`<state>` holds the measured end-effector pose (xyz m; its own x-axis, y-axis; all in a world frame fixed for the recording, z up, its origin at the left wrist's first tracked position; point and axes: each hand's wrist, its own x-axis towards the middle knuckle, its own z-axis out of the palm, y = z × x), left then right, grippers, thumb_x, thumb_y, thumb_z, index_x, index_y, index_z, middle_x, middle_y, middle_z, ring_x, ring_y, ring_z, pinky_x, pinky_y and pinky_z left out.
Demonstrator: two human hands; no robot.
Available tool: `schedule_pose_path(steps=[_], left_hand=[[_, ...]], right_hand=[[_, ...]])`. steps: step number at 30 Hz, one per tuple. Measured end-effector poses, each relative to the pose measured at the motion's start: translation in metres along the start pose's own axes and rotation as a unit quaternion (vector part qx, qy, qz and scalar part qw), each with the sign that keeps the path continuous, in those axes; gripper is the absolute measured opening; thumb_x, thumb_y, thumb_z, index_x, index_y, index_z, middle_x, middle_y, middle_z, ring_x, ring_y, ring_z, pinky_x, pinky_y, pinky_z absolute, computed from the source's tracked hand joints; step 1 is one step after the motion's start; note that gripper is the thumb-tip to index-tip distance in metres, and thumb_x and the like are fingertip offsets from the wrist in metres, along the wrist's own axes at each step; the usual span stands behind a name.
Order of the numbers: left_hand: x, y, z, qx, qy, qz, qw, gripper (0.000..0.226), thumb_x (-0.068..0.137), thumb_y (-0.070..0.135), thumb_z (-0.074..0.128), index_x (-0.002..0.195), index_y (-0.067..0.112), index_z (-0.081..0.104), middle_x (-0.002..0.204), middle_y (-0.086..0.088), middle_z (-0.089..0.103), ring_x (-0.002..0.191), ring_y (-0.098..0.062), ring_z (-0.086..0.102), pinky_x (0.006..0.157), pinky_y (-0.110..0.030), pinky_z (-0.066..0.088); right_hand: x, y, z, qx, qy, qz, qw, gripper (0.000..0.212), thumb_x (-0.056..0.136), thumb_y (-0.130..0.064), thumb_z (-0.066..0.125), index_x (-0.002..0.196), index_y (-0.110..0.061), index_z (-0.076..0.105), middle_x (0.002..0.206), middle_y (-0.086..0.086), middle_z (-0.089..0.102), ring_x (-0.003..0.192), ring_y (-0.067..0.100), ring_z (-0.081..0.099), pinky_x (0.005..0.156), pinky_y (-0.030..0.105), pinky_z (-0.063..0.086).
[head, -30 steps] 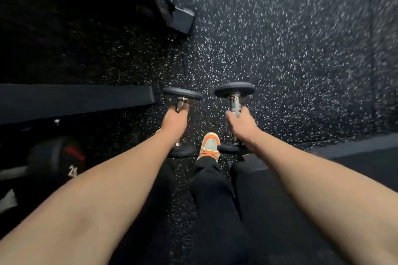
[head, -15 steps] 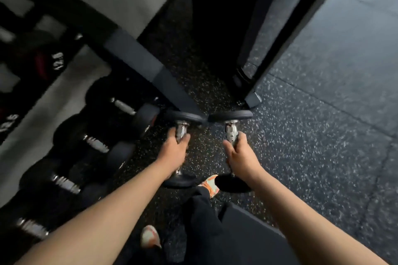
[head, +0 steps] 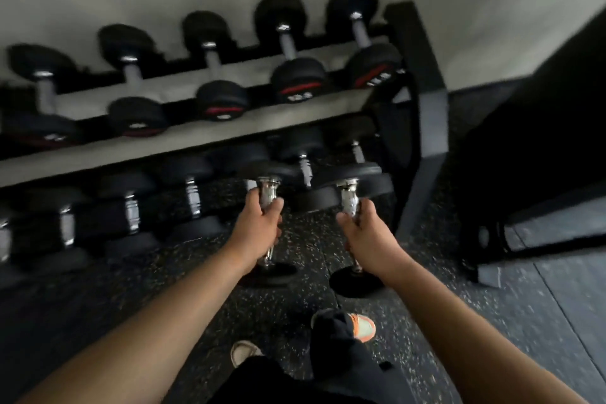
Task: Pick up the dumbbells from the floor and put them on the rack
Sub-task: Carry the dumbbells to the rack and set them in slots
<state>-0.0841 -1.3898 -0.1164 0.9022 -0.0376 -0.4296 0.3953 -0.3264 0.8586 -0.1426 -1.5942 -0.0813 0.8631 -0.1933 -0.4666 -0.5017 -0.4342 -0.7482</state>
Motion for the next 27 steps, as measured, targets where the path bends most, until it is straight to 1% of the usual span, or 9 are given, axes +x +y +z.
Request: schedule_pose_path(steps=[2,4,8,12,13,15,18,23,27], left_hand=[[-0.016,-0.009,-0.055,-0.028,0.021,0.006,0.999,0.008,0.096,0.038,0.055,0.102,0.037,0.049,0.072,-0.002,0.060,0.051,-0.012,0.055,0.048,-0.034,0.047],[-0.040,-0.023,-0.117,-0.049,0.060,0.011,0.997,0.013,0.096,0.036,0.054,0.106,0.030,0.049,0.070,-0.001,0.058,0.052,-0.013,0.054,0.051,-0.035,0.046],[-0.090,-0.055,-0.227,-0.103,0.141,0.012,0.985,0.005,0.097,0.033,0.054,0.099,0.033,0.049,0.071,-0.003,0.058,0.048,-0.009,0.053,0.046,-0.029,0.046],[-0.140,-0.089,-0.320,-0.158,0.233,-0.004,0.959,0.006,0.098,0.031,0.054,0.097,0.034,0.049,0.069,-0.005,0.054,0.048,-0.012,0.048,0.044,-0.029,0.042],[-0.152,-0.097,-0.342,-0.173,0.260,-0.009,0.950,0.005,0.097,0.030,0.054,0.097,0.032,0.049,0.070,-0.006,0.054,0.048,-0.012,0.047,0.043,-0.028,0.041],[-0.174,-0.114,-0.382,-0.201,0.305,-0.009,0.931,0.005,0.097,0.030,0.054,0.101,0.030,0.050,0.071,-0.005,0.053,0.049,-0.009,0.048,0.044,-0.026,0.042],[-0.198,-0.137,-0.435,-0.226,0.368,-0.020,0.902,0.007,0.097,0.032,0.054,0.103,0.032,0.051,0.073,-0.001,0.057,0.051,-0.007,0.051,0.046,-0.023,0.045],[-0.218,-0.178,-0.530,-0.247,0.453,-0.038,0.856,0.010,0.096,0.034,0.054,0.104,0.031,0.049,0.076,-0.005,0.059,0.054,-0.014,0.052,0.048,-0.030,0.046],[-0.232,-0.217,-0.615,-0.217,0.510,-0.069,0.829,0.019,0.095,0.038,0.054,0.111,0.030,0.048,0.078,-0.003,0.064,0.057,-0.011,0.059,0.055,-0.032,0.054]], right_hand=[[-0.007,-0.038,0.038,-0.037,-0.028,-0.032,0.998,0.031,0.097,-0.044,0.049,0.115,-0.020,0.042,0.097,0.009,0.067,0.086,0.029,0.065,0.077,0.041,0.051],[-0.021,-0.081,0.085,-0.062,-0.061,-0.063,0.994,0.029,0.096,-0.042,0.051,0.112,-0.019,0.042,0.095,0.010,0.067,0.084,0.029,0.065,0.076,0.040,0.051],[-0.048,-0.155,0.177,-0.074,-0.124,-0.115,0.983,0.026,0.096,-0.039,0.053,0.106,-0.016,0.044,0.081,0.009,0.066,0.061,0.020,0.063,0.061,0.034,0.049],[-0.077,-0.218,0.268,-0.065,-0.196,-0.158,0.966,0.023,0.098,-0.034,0.053,0.107,-0.014,0.047,0.085,0.009,0.065,0.059,0.015,0.060,0.045,0.017,0.047],[-0.086,-0.234,0.290,-0.059,-0.217,-0.162,0.961,0.021,0.098,-0.033,0.054,0.105,-0.014,0.048,0.086,0.010,0.064,0.062,0.016,0.059,0.045,0.016,0.047],[-0.100,-0.263,0.335,-0.065,-0.255,-0.173,0.949,0.021,0.098,-0.032,0.054,0.105,-0.013,0.048,0.090,0.010,0.065,0.068,0.018,0.060,0.051,0.022,0.050],[-0.118,-0.302,0.395,-0.090,-0.305,-0.200,0.927,0.025,0.098,-0.033,0.053,0.109,-0.012,0.047,0.091,0.009,0.066,0.068,0.018,0.061,0.056,0.028,0.049],[-0.133,-0.360,0.508,-0.105,-0.384,-0.235,0.887,0.023,0.099,-0.031,0.052,0.115,-0.015,0.045,0.089,0.008,0.063,0.067,0.016,0.058,0.052,0.022,0.052],[-0.137,-0.406,0.615,-0.110,-0.441,-0.259,0.852,0.021,0.098,-0.032,0.054,0.111,-0.017,0.047,0.086,0.007,0.061,0.065,0.015,0.058,0.052,0.022,0.051]])
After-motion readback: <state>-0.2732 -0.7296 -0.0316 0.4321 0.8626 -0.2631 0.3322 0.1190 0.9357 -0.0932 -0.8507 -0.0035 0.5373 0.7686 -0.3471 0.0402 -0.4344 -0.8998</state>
